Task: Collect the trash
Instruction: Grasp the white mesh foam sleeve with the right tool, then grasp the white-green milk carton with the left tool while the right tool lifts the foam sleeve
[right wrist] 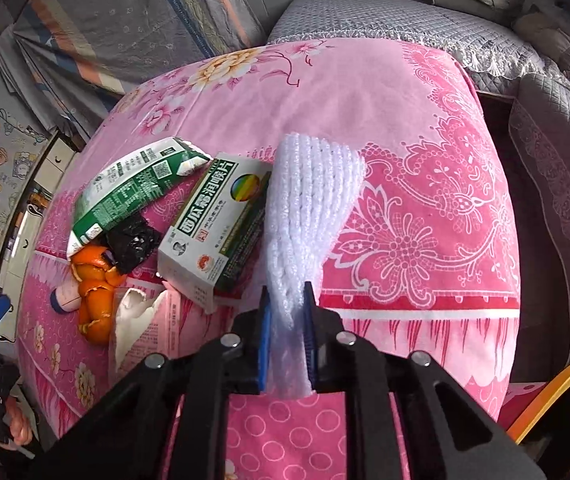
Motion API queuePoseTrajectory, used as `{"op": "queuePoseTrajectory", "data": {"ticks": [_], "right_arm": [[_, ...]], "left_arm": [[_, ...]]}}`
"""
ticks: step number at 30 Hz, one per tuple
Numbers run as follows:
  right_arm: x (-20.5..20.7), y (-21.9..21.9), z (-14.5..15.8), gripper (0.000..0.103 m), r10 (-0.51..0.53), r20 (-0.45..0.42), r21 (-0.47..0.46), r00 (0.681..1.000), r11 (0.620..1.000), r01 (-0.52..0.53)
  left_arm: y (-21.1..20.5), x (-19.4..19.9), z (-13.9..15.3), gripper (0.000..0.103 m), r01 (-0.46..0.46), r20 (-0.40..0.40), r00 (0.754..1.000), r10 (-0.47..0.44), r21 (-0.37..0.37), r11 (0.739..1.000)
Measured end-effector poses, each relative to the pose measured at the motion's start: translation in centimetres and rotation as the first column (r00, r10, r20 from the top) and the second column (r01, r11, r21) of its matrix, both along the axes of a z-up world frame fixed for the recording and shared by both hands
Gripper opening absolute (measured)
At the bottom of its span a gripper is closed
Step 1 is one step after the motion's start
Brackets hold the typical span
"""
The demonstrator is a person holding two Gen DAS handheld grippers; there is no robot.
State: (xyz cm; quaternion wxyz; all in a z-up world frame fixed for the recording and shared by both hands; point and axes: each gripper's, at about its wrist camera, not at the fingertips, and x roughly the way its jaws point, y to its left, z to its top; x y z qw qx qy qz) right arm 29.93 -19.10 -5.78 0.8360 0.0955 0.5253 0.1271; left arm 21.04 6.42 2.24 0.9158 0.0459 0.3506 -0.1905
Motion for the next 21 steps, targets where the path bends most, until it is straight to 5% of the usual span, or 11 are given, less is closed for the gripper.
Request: {"op": "queuePoseTrajectory", "data": {"ticks": [8,16,21], "right_arm": [[-6.0,-2.8,3.3,0.013,0.055,0.078,0.178,0.995,0.982,-0.068],[-8.9,-4.0,3.6,0.013,0.071,0.090,0.222,0.993,0.971,-0.089],[-9.1,-3.8,3.7,0.013,0.076,0.105,0.227,0.992,0.969,-0.099]], "left_arm": [[-3.4,10.2,1.2,0.095,0.208,-0.115,0.975,-0.190,0.163,0.964],[-5.1,17.9,-1.3,0.095,0.314,-0.307,0.917,-0.253,0.167,0.935],[-6.4,19.7,-2.7,0.095,0.331,-0.357,0.902,-0.242,0.210,0.920]]}}
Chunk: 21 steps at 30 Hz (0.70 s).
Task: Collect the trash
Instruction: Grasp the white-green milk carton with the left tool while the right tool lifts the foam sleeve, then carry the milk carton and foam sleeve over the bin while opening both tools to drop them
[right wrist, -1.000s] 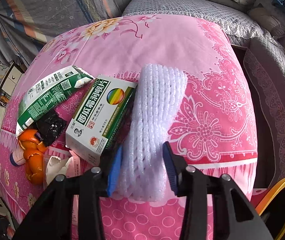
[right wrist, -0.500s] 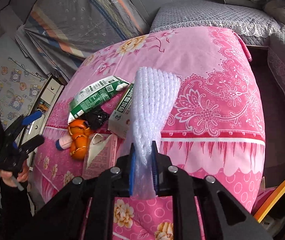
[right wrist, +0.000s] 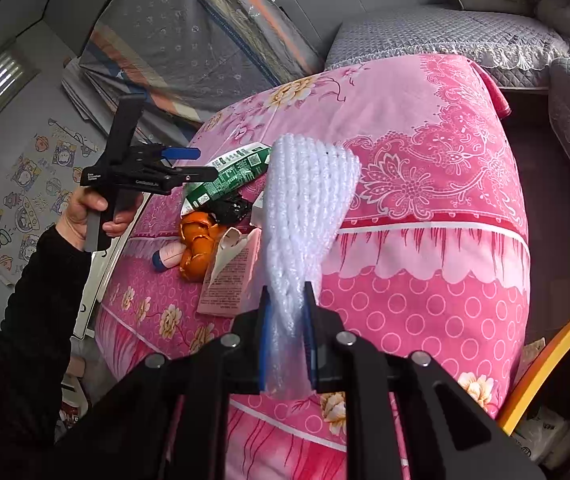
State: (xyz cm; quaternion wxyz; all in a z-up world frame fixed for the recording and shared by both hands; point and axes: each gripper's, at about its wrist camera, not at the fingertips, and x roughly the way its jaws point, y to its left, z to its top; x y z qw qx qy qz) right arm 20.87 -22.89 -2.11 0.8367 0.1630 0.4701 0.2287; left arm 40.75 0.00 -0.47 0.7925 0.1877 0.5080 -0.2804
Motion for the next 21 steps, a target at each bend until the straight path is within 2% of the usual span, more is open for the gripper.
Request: {"op": "queuePoseTrajectory", "data": {"ticks": [6,9,10,11,12,14,16,21], "right_arm": [[0.3,0.6,-0.4,0.013,0.016,-0.008,0.006,1.000,1.000,-0.016],[0.2,0.6,-0.5,0.013,0.015,-0.011,0.010,1.000,1.000,-0.015],[0.1,0.6,-0.5,0.013,0.013,-0.012,0.011,1.000,1.000,-0.013],[0.1,0.5,-0.5,0.013,0.010,-0.013,0.011,1.000,1.000,-0.010],[0.0,0.5,-0.5,0.013,0.008,-0.014,0.009,1.000,1.000,-0.008],[-0.1,0.3,-0.4,0.013,0.002,-0.012,0.009,1.000,1.000,-0.002],[-0.3,0.2,-0.2,0.013,-0.004,-0.011,0.015,1.000,1.000,0.004],[-1.0,0.5,0.3,0.013,0.004,-0.002,0.013,1.000,1.000,-0.004]], "left_arm": [[-1.3,1.0,-1.8,0.094,0.008,-0.019,1.000,-0.007,0.089,0.996],[-1.1,1.6,-2.5,0.094,-0.014,-0.042,0.999,0.018,0.097,0.995],[-1.1,1.7,-2.7,0.086,-0.019,-0.049,0.998,0.024,0.097,0.995],[-1.0,1.9,-3.0,0.069,-0.024,-0.062,0.998,0.031,0.100,0.995],[-1.0,2.0,-3.2,0.062,-0.032,-0.083,0.996,0.040,0.101,0.994],[-0.7,2.2,-3.5,0.061,-0.052,-0.083,0.995,0.060,0.104,0.993],[-0.5,2.1,-3.3,0.059,-0.058,-0.077,0.995,0.064,0.085,0.995],[1.7,1.5,-0.9,0.058,-0.116,-0.054,0.992,0.114,-0.028,0.993]]}}
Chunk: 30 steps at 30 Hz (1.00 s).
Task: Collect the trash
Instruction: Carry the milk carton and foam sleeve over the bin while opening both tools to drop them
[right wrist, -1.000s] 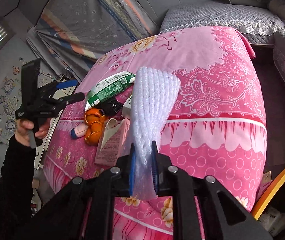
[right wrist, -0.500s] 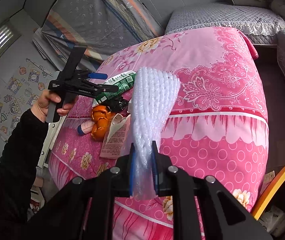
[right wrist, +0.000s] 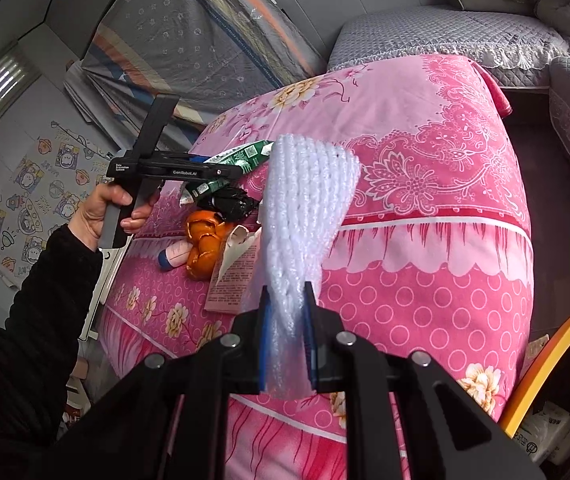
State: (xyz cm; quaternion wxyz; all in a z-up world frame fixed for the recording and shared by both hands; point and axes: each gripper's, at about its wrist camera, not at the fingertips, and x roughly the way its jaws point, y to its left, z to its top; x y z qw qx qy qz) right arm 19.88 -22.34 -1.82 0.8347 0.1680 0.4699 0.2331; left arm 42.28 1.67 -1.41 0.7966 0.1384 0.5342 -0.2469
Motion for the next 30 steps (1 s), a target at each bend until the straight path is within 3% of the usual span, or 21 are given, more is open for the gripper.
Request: {"op": "queuePoseTrajectory", "data": {"ticks": [5,9,15,22,25,30], "right_arm": [[-0.8,1.4,0.3,0.013,0.042,0.000,0.011,0.999,0.999,-0.042],[-1.1,2.7,0.3,0.013,0.066,-0.004,0.017,0.998,0.998,-0.066],[-2.0,4.8,0.3,0.013,0.115,-0.011,0.032,0.993,0.993,-0.115],[-2.6,6.3,0.0,0.013,0.142,-0.017,0.031,0.990,0.989,-0.142],[-2.9,6.6,-0.5,0.013,0.143,-0.025,0.030,0.989,0.989,-0.143],[-3.8,5.9,-0.2,0.013,0.121,-0.014,0.034,0.993,0.992,-0.121]], "left_arm": [[3.5,-2.6,3.1,0.057,-0.054,0.075,0.995,0.066,-0.146,0.988],[6.2,-5.6,4.6,0.056,-0.104,0.123,0.984,0.132,-0.215,0.971],[9.6,-10.3,7.0,0.056,-0.144,0.180,0.959,0.217,-0.350,0.926],[9.6,-18.6,9.0,0.056,-0.196,0.309,0.890,0.336,-0.407,0.892],[8.3,-22.0,8.9,0.056,-0.199,0.353,0.865,0.356,-0.409,0.891],[6.4,-26.2,7.9,0.056,-0.182,0.349,0.866,0.360,-0.450,0.874]]}}
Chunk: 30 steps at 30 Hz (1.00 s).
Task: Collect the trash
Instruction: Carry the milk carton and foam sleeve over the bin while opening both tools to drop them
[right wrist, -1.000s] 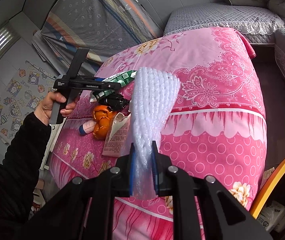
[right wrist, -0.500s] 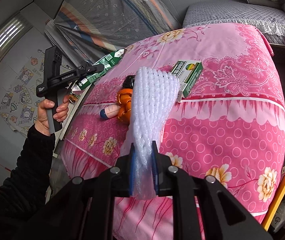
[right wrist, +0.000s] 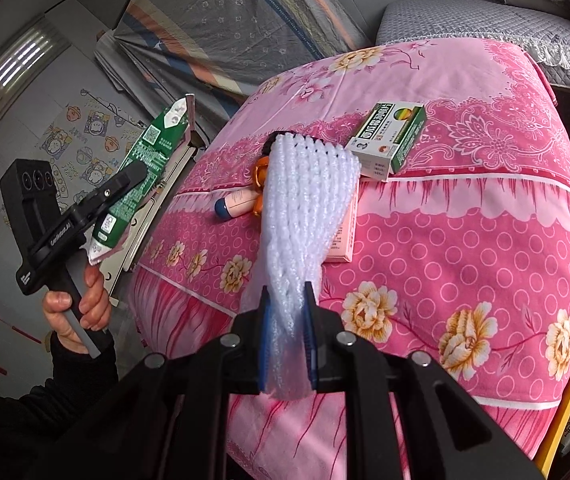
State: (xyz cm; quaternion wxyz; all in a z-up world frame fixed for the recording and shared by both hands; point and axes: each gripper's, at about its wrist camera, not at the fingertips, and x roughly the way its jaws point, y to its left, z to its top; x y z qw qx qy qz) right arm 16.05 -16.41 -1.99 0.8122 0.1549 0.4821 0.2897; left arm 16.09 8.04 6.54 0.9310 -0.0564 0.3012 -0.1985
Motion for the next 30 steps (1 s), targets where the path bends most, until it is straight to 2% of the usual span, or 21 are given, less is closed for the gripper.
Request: {"op": "queuePoseTrajectory", "data": {"ticks": [6,9,17,24,30], "right_arm": [[-1.3,-2.7,0.5,0.013,-0.062,0.020,0.013,0.998,0.998,0.062],[-1.8,-4.6,0.5,0.013,-0.101,0.020,0.025,0.995,0.995,0.101],[-3.7,-10.7,1.3,0.013,-0.226,0.055,0.045,0.973,0.974,0.224],[-5.4,-16.5,1.2,0.013,-0.359,0.067,0.046,0.931,0.933,0.357],[-7.3,-20.8,0.7,0.013,-0.479,0.090,0.010,0.873,0.877,0.480]], "left_arm": [[-3.2,-2.1,-0.5,0.056,-0.022,0.034,0.999,0.022,-0.001,1.000],[-5.0,-2.1,-0.6,0.057,0.007,0.036,0.999,-0.006,-0.016,1.000],[-11.6,-1.9,-0.4,0.057,0.120,0.050,0.992,-0.120,0.009,0.993],[-17.6,-1.6,-0.3,0.057,0.229,0.051,0.972,-0.231,0.039,0.973],[-23.0,-1.7,-0.5,0.057,0.319,0.055,0.945,-0.323,0.069,0.945]]}}
